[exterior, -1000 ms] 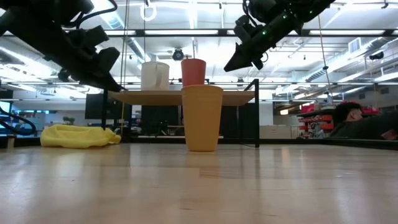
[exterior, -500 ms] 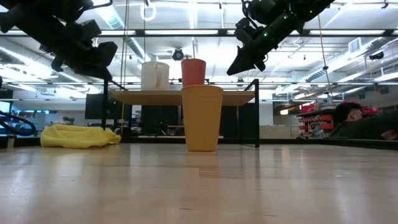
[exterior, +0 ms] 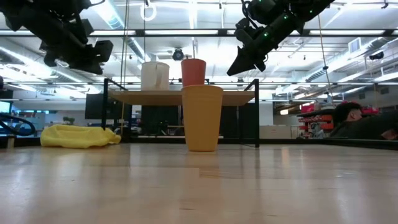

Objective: Stack small to large cups/mugs on shelf
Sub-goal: Adjust the shelf

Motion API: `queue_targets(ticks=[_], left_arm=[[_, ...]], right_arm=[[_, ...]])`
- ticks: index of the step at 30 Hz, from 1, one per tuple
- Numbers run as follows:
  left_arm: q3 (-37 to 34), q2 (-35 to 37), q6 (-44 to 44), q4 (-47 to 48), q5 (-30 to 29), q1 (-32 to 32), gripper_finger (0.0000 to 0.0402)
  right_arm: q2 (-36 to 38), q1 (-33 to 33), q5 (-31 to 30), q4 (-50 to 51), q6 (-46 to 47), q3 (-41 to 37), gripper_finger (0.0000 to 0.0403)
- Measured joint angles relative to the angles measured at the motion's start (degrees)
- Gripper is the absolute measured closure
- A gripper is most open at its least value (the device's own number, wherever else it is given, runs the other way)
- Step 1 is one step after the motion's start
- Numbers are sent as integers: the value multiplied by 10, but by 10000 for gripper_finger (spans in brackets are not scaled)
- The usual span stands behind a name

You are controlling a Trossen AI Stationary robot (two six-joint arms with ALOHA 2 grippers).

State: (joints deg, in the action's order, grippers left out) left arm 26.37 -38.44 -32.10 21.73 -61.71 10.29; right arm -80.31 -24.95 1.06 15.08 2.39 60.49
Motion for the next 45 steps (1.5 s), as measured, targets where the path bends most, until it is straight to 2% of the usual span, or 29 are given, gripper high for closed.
queue_targets(ticks=[3, 7, 11, 15, 19, 25, 33, 45], left_arm=[[0, 0, 3, 0, 36, 40, 396], [0, -1, 0, 0, 86, 96, 380], [0, -2, -2, -3, 180, 156, 373], [0, -2, -1, -19, 284, 206, 383], [0, -5, 2, -36, 344, 237, 392], [1, -41, 2, -61, 398, 254, 381], [1, -93, 4, -121, 422, 254, 384], [0, -111, 11, -152, 449, 253, 383]], right_arm=[[0, 0, 0, 0, 0, 0, 393], [0, 0, 0, 0, 0, 0, 393], [0, 0, 0, 0, 0, 0, 395], [0, 0, 0, 0, 4, 0, 393], [0, 0, 0, 0, 4, 0, 392], [0, 0, 0, 0, 4, 0, 395], [0, 0, 0, 4, 4, 0, 393], [0, 0, 0, 13, 4, 0, 393]])
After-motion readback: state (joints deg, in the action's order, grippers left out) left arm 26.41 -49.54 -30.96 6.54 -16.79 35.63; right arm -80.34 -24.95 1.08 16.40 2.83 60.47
